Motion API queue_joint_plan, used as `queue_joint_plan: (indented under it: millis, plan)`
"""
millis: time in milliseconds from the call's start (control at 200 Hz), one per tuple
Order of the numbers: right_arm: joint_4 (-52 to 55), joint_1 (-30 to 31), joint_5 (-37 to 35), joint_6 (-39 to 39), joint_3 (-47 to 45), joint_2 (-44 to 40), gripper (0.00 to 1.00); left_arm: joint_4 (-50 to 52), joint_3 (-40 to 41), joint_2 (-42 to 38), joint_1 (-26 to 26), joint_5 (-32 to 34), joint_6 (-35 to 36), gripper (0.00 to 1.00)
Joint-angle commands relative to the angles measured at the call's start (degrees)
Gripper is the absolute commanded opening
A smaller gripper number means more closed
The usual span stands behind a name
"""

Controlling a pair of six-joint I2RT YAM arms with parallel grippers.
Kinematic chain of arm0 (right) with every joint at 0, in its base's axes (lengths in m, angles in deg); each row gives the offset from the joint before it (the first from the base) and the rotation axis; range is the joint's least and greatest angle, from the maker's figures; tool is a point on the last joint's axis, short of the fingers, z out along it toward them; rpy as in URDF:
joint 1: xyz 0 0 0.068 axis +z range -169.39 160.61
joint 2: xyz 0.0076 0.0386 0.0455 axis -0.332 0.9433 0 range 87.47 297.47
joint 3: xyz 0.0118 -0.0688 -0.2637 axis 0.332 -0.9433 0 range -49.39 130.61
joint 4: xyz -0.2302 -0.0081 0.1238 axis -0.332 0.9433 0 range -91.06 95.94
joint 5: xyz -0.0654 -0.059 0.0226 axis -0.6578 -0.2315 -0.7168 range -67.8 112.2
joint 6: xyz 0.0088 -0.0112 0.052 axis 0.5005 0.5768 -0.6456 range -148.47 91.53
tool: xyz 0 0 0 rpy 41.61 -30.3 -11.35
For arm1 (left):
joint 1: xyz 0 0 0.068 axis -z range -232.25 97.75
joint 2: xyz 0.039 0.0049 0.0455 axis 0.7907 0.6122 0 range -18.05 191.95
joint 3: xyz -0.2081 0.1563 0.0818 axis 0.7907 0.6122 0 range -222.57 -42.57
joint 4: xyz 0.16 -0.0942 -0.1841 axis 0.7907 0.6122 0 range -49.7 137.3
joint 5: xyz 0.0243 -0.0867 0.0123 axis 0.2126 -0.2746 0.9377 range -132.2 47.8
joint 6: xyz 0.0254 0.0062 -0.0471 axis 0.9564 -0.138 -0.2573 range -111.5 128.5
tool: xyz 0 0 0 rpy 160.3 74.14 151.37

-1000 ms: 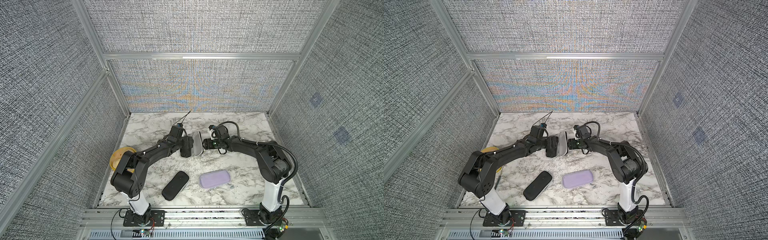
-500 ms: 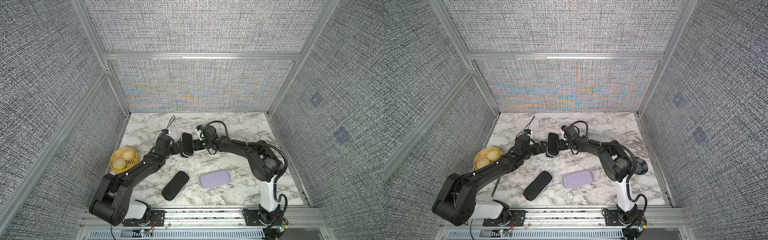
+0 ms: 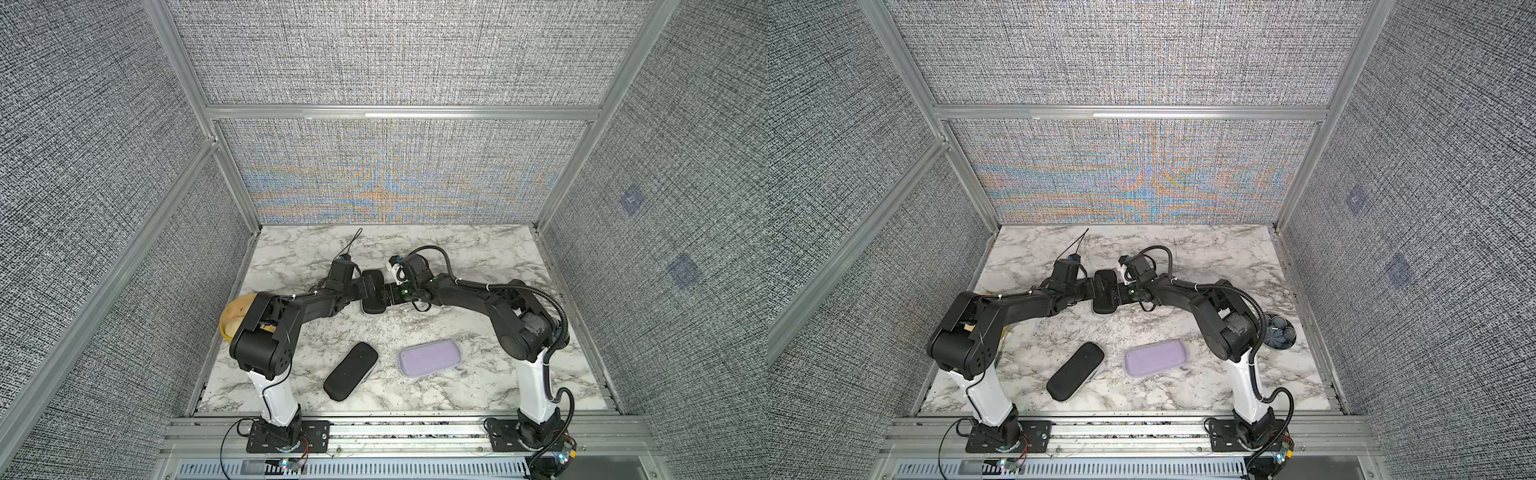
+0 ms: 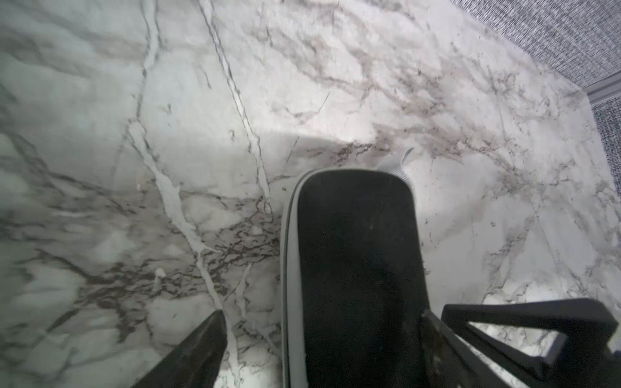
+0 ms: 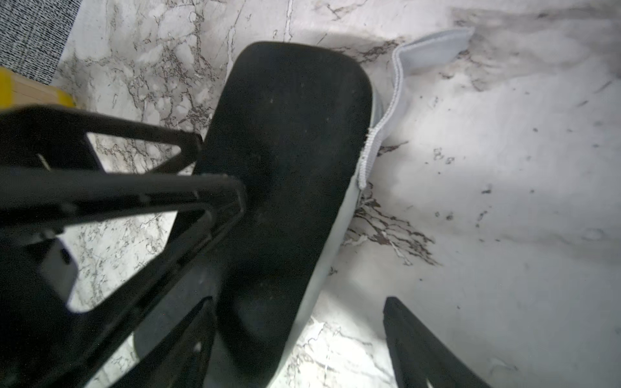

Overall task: Put umbrellas into zippered umbrella sleeves
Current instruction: Pick up the umbrella sleeve at the center of the board.

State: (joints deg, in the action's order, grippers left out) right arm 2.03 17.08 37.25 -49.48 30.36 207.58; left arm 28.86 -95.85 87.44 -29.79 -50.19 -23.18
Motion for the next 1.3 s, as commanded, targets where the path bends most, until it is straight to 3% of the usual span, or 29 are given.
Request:
queue_joint_plan:
  millis: [0,50,380,470,591,921,1066,1101,1206,1291]
  plan:
    - [-1.03,-0.82,3.57,-3.04,-0.07,0.89,0.81,-2.30,0.47,1.78,-0.78,-0.37,-1.11,0.70]
    - [-2.32,-0.68,4.60,-3.95,-0.67,0.87,0.81,-3.39,1.57,2.32,-1.14,-0.66,-1.93,0.61]
    - [-11.50,-0.35,12.39,-13.38,-0.88,5.41,0.78,-16.37,12.21,1.41,-2.58,-5.68,-7.37,0.57]
    - [-15.39,0.00,13.47,-15.83,-1.77,6.53,0.75,-23.86,15.29,3.13,-3.06,-9.51,-9.82,0.41]
    - [-19.85,0.55,15.11,-18.36,-2.49,7.75,0.72,-25.66,15.33,6.18,-3.04,-10.86,-10.55,0.40]
    - [-26.98,2.16,17.38,-21.71,-0.60,9.80,0.39,-33.99,18.40,8.18,-2.77,-13.21,-13.40,0.36]
    - [-26.98,2.46,16.74,-20.99,-0.92,8.80,0.26,-37.54,18.37,10.83,-2.78,-15.64,-14.73,0.36]
    - [-26.74,2.42,16.09,-20.40,-1.36,8.35,0.19,-37.60,18.49,10.51,-2.77,-15.69,-14.68,0.37]
    - [-29.36,2.22,15.58,-19.02,-3.67,6.90,0.13,-37.59,18.98,8.79,-2.86,-15.78,-14.38,0.46]
    - [-31.33,1.94,18.44,-19.37,-3.54,7.58,0.13,-37.67,19.41,8.81,-3.07,-16.12,-14.16,0.61]
